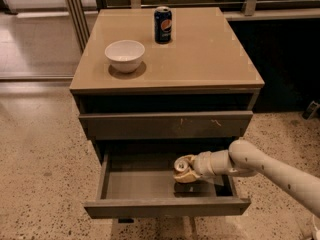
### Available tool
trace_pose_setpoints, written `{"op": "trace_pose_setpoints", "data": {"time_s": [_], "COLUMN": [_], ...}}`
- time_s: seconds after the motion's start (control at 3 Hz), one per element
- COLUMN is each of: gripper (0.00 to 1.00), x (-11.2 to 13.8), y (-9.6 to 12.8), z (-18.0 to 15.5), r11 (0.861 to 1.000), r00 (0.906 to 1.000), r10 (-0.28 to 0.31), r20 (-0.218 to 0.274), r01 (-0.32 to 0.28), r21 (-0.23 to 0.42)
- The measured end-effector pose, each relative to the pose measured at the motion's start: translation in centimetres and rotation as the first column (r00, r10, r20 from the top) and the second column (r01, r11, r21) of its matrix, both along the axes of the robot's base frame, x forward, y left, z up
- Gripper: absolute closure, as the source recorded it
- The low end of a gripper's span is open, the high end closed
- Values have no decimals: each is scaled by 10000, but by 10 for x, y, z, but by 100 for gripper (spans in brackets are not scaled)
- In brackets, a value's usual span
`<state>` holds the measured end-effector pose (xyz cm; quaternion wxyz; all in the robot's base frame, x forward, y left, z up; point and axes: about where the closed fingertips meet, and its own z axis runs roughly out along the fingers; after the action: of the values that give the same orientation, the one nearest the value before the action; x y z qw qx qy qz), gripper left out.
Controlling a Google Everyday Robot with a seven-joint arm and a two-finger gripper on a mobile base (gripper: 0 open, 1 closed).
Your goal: Pick orange can from middle drawer and place on counter
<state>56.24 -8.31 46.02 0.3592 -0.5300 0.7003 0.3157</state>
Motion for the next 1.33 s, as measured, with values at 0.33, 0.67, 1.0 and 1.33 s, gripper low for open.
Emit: {"op": "trace_pose_setpoints", "data": {"time_s": [0.33,0.67,1.0,1.33], "gripper": [100,100,100,100], "x": [-18,-24,-22,-12], "y": [2,1,12,28], "z": [51,124,215,322], "r11": [9992,9990,10000,9955], "r00": [9997,9998,9954,9798], "r10": [31,-161,6,159], "r20": [-242,85,962,1994], "r01": [-22,157,3,30], "r21": [387,429,-91,-943]}}
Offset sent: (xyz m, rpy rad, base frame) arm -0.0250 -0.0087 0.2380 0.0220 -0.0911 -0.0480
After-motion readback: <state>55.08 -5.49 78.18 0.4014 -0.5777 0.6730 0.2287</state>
